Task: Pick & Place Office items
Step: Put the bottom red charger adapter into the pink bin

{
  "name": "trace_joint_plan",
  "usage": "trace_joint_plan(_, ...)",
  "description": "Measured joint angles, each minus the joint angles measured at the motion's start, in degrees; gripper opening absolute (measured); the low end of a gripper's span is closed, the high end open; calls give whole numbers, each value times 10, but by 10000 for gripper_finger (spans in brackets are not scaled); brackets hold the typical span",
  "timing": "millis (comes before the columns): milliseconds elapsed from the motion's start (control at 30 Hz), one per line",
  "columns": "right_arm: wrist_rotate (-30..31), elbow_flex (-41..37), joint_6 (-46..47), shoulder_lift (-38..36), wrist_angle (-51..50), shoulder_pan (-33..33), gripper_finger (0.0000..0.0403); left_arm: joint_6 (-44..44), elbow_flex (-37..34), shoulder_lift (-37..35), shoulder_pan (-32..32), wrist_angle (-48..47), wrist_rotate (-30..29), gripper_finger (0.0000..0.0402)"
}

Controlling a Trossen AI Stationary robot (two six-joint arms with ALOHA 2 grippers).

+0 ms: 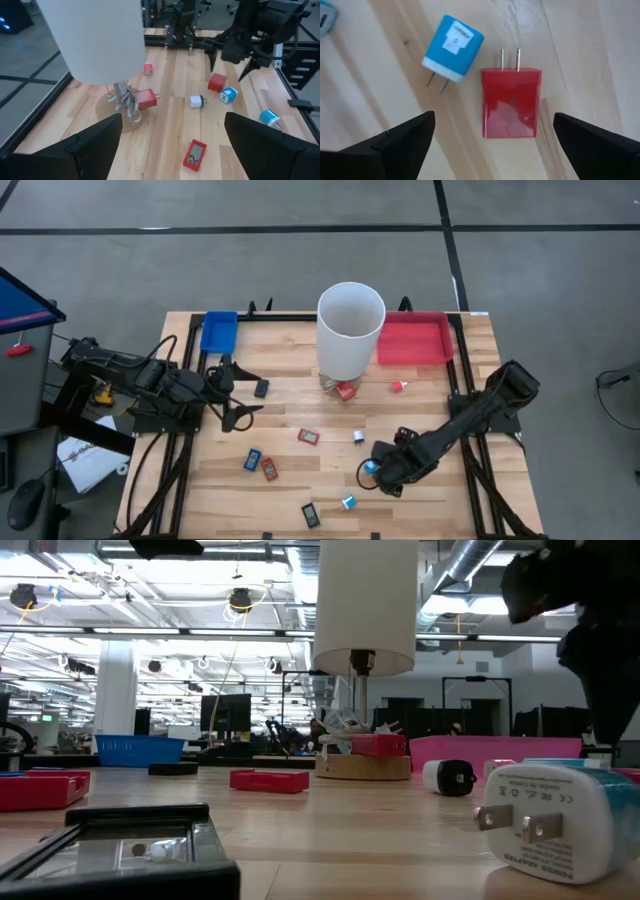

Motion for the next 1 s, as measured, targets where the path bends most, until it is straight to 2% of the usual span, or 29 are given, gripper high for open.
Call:
trace_joint_plan(300,-5,-2,-9,42,4,-21,400,30,0,0,0,-2,9,349)
trace_joint_plan(600,-13,-50,12,36,37,-20,382,29,0,0,0,-2,15,351)
trace_joint_plan(767,-15,-52,-9,35,54,-23,361,25,0,0,0,-2,15,351)
trace_joint_plan(1000,-20,-52,-21,36,64,-26,308,7,0,0,0,-1,15,351)
